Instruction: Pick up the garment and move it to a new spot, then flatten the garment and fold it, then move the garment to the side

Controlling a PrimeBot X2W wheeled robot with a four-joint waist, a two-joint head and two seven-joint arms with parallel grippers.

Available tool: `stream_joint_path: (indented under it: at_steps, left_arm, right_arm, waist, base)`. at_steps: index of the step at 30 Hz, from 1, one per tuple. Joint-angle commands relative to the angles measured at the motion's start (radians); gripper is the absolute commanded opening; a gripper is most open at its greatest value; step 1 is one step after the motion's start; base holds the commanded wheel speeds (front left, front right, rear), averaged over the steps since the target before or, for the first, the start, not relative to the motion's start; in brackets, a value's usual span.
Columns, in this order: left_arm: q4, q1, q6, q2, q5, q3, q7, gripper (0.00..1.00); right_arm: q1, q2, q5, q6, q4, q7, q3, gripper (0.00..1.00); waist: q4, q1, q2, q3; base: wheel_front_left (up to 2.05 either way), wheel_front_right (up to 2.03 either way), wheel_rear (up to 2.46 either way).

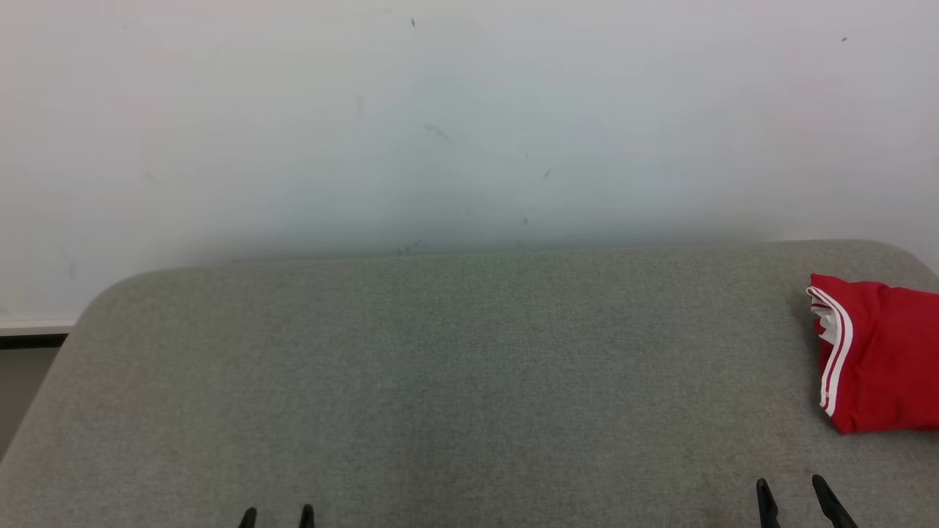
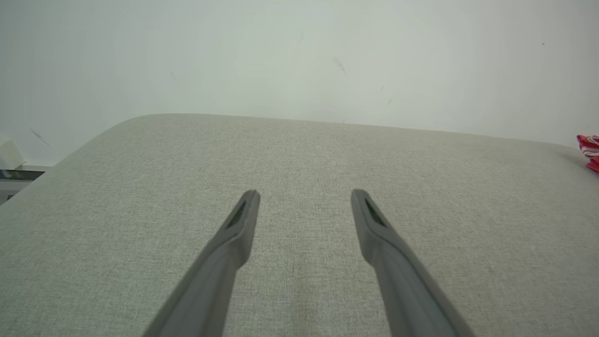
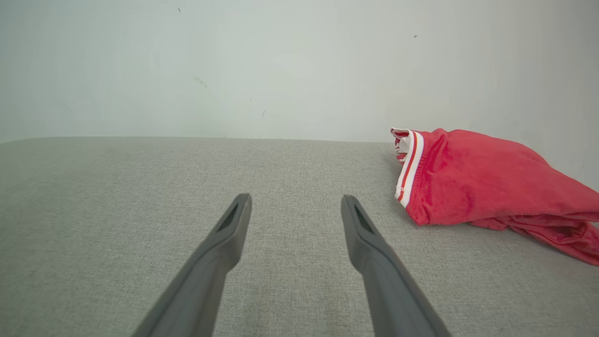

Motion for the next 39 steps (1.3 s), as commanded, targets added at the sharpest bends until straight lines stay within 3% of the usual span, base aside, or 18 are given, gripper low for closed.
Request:
stream_joint_path:
  at_steps: [1, 5, 6, 12, 39]
  left_arm:
    - [0.002, -0.006, 0.001, 0.003, -0.008, 0.002, 0.0, 1.0]
    - [0.004, -0.006, 0.0, 0.003, -0.012, 0.004, 0.0, 1.0]
    - [0.006, -0.005, -0.002, 0.003, -0.014, 0.004, 0.0, 0.0]
    - [0.041, 0.007, -0.003, -0.004, -0.023, -0.002, 0.005, 0.0]
    - [0.051, -0.092, -0.061, -0.002, -0.514, 0.057, 0.13, 0.0]
  right_arm:
    - [-0.007, -0.003, 0.011, -0.002, -0.005, -0.004, 0.001, 1.0]
    - [-0.001, -0.003, 0.019, -0.002, -0.01, -0.004, 0.009, 1.0]
    - [-0.001, -0.003, 0.022, -0.002, -0.011, -0.004, 0.01, 0.0]
    - [0.012, 0.007, 0.02, 0.0, 0.028, 0.01, 0.009, 0.0]
    - [-0.059, 0.003, 0.511, 0.0, -0.001, 0.132, -0.024, 0.0]
  waist:
    - [0.001, 0.0001, 0.0, -0.001]
    - [0.001, 0.0001, 0.0, 0.002]
    - [0.0, 0.0001, 0.0, 0.002]
    - [0.001, 0.0001, 0.0, 0.003]
    - [0.011, 0.0001, 0.0, 0.021]
  base:
    - [0.0, 0.0, 0.0]
    - [0.0, 0.0, 0.0]
    - [0.0, 0.0, 0.0]
    - [0.0, 0.0, 0.0]
    - [0.0, 0.0, 0.0]
